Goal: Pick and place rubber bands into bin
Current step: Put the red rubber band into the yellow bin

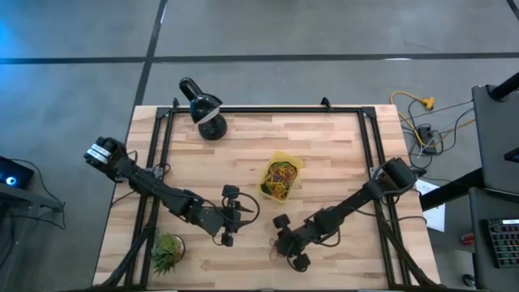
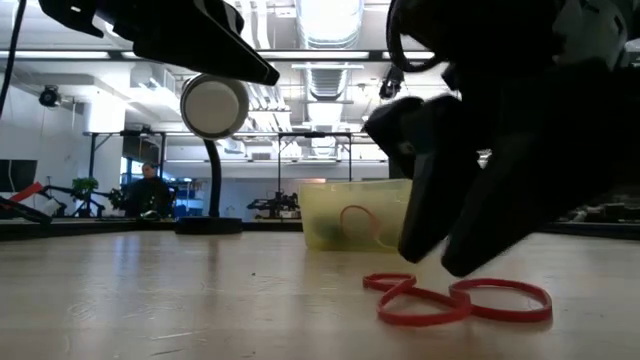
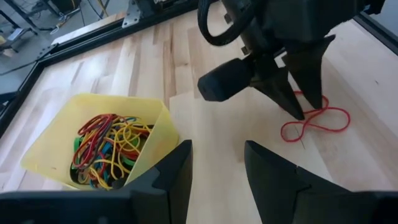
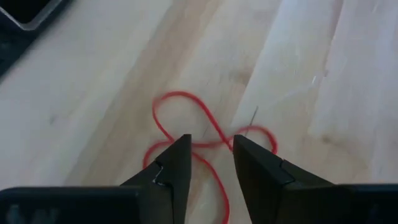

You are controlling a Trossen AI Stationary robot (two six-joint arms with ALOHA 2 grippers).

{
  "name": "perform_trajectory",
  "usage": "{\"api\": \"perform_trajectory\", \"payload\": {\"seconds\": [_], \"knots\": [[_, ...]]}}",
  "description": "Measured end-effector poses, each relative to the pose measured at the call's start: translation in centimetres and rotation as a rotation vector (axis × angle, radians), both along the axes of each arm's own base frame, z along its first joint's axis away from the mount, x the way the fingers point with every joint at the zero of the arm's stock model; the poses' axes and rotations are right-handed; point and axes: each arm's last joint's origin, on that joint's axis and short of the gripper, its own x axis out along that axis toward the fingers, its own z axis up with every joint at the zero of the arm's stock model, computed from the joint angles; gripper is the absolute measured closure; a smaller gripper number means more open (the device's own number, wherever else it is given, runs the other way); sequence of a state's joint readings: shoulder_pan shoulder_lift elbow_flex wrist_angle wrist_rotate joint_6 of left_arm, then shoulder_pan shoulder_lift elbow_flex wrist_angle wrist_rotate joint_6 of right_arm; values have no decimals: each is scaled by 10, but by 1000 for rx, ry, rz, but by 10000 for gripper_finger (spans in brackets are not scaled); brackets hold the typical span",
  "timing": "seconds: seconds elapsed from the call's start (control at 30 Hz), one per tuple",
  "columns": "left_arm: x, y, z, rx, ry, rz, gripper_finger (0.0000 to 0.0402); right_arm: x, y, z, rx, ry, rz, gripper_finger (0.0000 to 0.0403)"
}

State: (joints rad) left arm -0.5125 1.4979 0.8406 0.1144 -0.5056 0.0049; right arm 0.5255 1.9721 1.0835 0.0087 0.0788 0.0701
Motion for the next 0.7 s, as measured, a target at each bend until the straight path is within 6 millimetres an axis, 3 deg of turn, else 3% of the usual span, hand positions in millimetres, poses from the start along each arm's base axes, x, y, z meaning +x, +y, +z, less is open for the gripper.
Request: {"api": "perform_trajectory", "payload": {"seconds": [0.7], "knots": [[-2,1,-4,4,7,0,271,5,-7,-9,-6,-23,-6,304]]}}
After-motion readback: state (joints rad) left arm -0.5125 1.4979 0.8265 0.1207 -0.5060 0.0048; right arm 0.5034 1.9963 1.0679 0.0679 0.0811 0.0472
